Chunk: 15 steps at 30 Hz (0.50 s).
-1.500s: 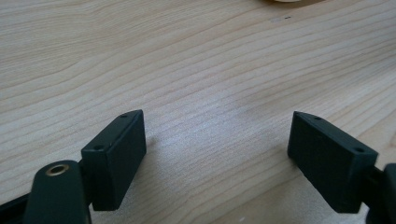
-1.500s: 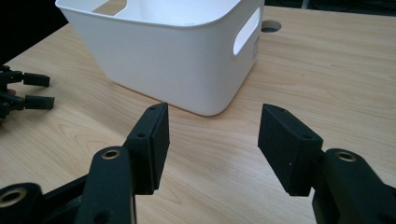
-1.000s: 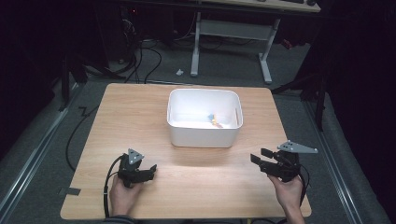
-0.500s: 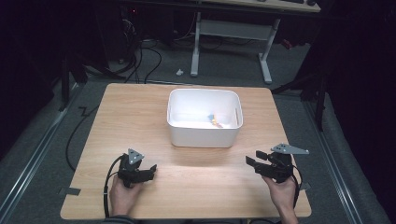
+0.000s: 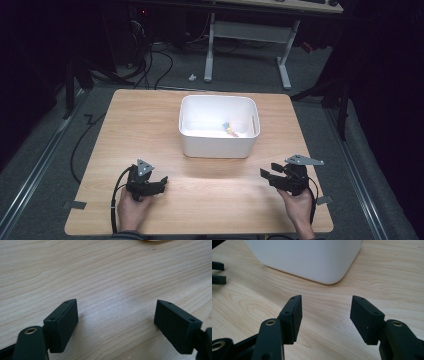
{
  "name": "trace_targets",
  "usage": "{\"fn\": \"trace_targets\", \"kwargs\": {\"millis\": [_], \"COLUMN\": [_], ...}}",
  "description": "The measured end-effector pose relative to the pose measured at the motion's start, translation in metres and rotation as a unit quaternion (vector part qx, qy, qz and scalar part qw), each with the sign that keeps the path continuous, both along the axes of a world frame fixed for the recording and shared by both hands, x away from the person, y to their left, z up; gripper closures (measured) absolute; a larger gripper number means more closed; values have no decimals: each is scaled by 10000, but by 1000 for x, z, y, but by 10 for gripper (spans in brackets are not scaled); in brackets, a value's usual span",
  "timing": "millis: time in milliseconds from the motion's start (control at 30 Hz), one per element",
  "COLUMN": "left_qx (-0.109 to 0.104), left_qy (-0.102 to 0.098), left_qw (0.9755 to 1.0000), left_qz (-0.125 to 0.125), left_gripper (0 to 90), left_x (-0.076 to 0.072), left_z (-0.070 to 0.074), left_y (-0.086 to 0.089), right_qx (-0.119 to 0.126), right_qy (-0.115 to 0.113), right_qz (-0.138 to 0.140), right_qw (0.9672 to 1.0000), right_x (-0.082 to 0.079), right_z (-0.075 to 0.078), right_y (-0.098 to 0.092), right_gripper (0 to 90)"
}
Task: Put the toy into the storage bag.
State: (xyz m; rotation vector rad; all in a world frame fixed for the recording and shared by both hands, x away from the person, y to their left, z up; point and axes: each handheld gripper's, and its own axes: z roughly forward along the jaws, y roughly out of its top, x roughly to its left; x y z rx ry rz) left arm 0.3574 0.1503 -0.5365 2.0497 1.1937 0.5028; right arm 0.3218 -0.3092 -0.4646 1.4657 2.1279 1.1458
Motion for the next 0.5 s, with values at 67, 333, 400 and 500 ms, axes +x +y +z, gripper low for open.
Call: {"fn": "trace_targets", "kwargs": {"millis": [67,333,400,500], "left_qx": [1,0,-1,-1], "left_qy": [-1,-4,-5,-5], "left_qw": [10000,10000,10000,10000], "left_qz": [0,8,9,9], "left_gripper": [197,201,201,201], "left_x": [0,0,0,0], "left_z": [0,0,0,0], "left_y": [0,0,0,0], "right_qx": [-25,-43,-60,-86], "right_qy": [-17,113,131,120], "right_qz": [-4,-32,-43,-33], "right_qw": [10000,9999,9999,9999], "right_x": [1,5,6,7], "right_z": [-3,-13,-14,-16], "right_y": [0,2,2,2], "right_gripper": [431,429,429,429]}}
